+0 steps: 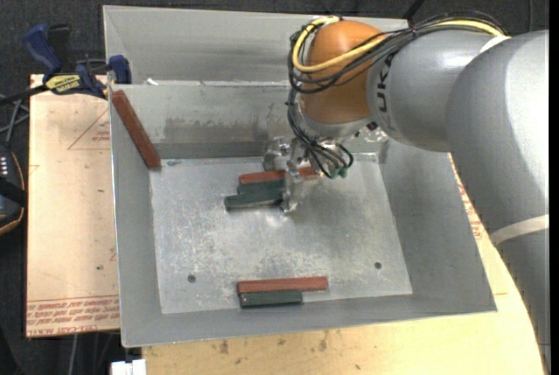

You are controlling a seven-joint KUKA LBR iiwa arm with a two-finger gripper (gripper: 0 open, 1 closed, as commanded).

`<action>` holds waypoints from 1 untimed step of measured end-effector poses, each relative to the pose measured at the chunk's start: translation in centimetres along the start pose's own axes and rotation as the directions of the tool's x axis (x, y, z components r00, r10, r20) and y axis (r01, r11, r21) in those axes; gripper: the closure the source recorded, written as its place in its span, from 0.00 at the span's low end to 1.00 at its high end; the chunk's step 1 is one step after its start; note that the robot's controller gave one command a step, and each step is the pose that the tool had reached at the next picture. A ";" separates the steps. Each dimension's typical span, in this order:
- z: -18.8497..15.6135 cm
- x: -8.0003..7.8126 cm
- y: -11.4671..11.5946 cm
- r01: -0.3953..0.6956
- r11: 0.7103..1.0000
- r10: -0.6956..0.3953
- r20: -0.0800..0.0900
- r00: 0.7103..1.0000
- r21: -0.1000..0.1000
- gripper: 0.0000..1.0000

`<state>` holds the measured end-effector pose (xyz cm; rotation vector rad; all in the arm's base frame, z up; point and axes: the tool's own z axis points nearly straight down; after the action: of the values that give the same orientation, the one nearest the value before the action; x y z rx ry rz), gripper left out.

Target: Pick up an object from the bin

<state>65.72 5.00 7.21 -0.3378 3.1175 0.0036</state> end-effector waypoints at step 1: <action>-12.7 1.3 0.5 0.052 0.999 -0.052 -0.002 0.999 0.001 1.00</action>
Offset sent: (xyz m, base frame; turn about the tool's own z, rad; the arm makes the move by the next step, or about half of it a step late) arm 0.0000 0.0000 0.0000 0.0000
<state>64.29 5.16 19.88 -0.4186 3.1100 0.0015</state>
